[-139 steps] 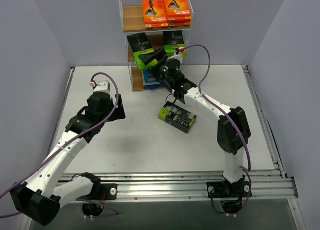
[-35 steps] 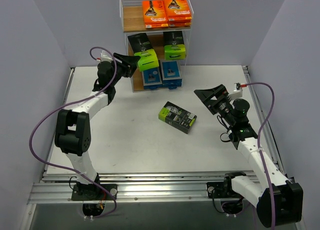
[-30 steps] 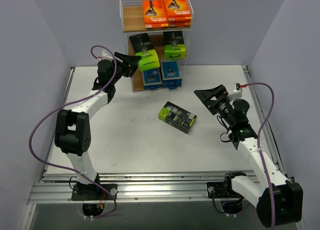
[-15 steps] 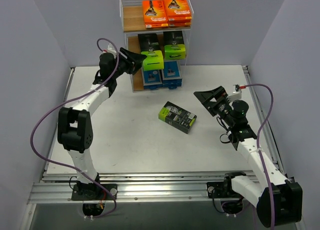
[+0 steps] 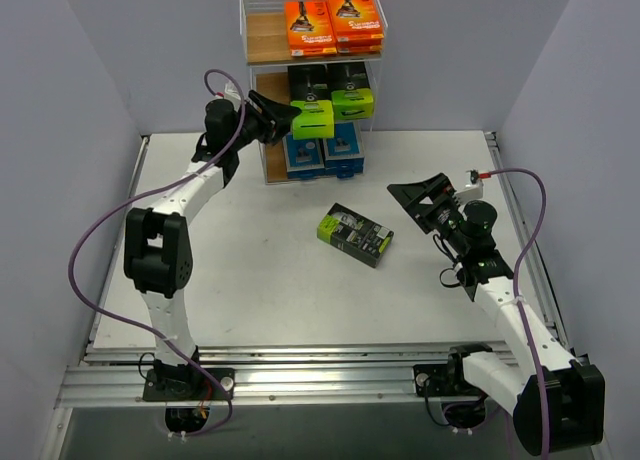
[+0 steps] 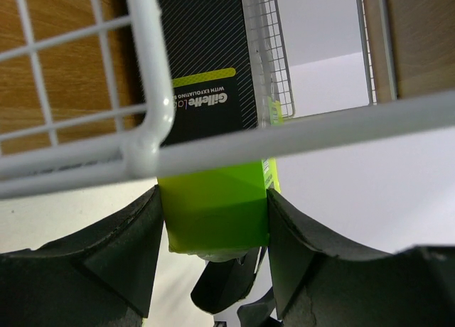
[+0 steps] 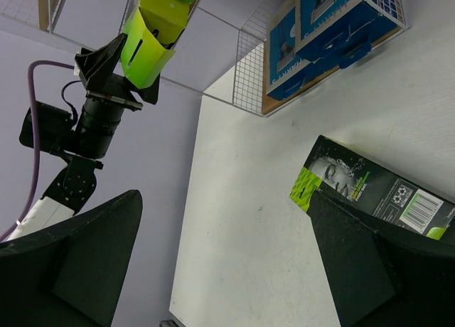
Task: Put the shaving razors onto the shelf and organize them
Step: Place the shaving razor onto shelf
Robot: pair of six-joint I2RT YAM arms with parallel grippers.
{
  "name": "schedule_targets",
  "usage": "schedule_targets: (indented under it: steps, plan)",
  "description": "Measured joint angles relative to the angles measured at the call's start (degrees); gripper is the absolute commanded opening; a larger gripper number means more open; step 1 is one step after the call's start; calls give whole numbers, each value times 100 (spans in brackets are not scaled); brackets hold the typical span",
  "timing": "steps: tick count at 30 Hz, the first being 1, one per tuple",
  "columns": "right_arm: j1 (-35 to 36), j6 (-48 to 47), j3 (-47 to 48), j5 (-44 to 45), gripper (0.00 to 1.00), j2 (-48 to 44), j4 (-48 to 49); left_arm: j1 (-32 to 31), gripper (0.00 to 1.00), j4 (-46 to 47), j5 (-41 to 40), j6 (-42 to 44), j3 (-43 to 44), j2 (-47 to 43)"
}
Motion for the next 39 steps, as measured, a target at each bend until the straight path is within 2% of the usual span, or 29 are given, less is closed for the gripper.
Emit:
schedule_targets:
  steps: [23, 30, 31, 32, 39]
  plan:
    - [0, -17, -105, 4, 100, 7, 35, 0, 59, -350, 118, 98, 715, 439]
    - [0, -17, -105, 4, 100, 50, 94, 2, 78, -376, 83, 125, 774, 516]
    - [0, -17, -105, 2, 100, 63, 94, 0, 92, -376, 76, 138, 772, 518]
    - [0, -17, -105, 2, 100, 76, 96, 0, 97, -376, 76, 170, 772, 518]
    - [0, -17, -105, 4, 100, 96, 101, -17, 94, -358, 28, 199, 682, 514]
